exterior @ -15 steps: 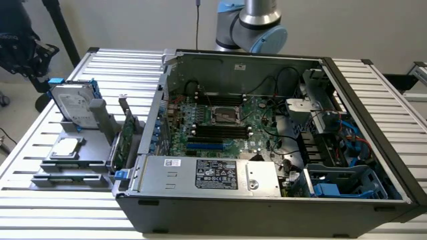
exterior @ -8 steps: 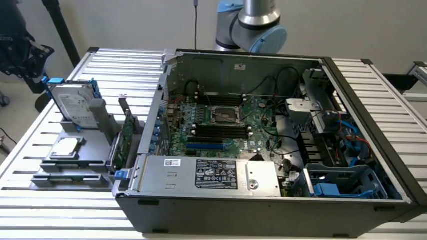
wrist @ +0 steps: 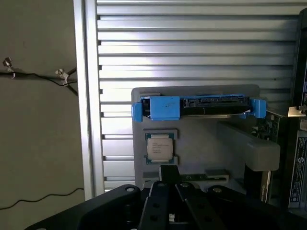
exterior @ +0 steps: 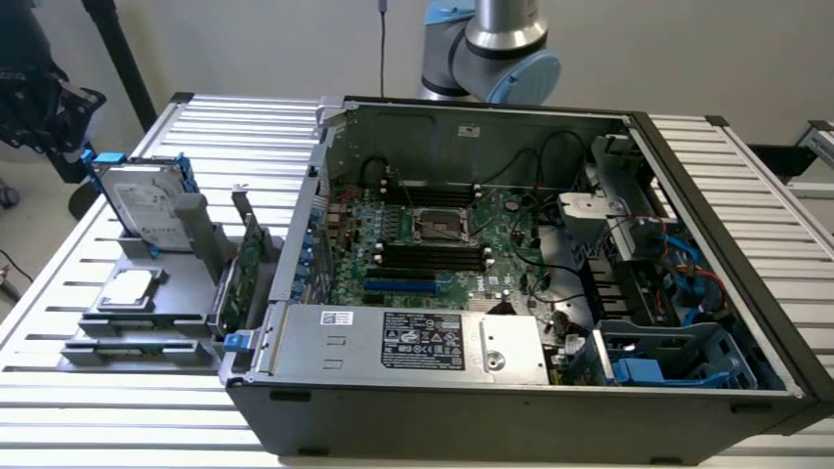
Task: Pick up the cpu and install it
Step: 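Reach for the cpu, then pick up the cpu and move it towards the insertion slot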
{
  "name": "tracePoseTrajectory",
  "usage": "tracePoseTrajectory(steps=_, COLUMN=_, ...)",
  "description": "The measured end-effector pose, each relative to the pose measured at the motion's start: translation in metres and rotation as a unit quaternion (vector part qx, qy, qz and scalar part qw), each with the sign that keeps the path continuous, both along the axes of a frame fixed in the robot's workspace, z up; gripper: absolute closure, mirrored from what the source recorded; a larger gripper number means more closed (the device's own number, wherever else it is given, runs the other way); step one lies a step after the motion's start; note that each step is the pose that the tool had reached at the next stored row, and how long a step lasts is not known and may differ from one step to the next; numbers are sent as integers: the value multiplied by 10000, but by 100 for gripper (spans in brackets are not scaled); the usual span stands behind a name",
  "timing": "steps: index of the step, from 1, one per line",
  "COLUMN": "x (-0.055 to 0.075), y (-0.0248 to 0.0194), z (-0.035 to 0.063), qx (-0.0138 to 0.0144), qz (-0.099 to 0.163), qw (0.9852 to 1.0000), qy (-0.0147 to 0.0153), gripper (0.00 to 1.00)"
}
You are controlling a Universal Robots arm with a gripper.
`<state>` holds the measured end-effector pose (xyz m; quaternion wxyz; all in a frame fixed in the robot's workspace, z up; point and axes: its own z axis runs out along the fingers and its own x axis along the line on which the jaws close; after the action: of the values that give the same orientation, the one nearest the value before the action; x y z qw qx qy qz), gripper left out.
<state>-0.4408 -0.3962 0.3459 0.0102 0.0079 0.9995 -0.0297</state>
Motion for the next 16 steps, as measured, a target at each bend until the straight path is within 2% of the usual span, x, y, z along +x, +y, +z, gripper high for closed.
tracePoseTrajectory(steps=11, x=0, y=0, z=0, qx=0, qz=0, qw=10000, qy=0, gripper=88)
tracePoseTrajectory(steps=12, x=0, y=0, z=0, qx=0, qz=0, qw=10000, qy=0, gripper=76)
tracePoseTrajectory(steps=13, x=0, y=0, z=0, qx=0, qz=0, qw=10000, qy=0, gripper=76)
tracePoseTrajectory(steps=16, x=0, y=0, z=0, qx=0, qz=0, qw=10000, qy=0, gripper=64)
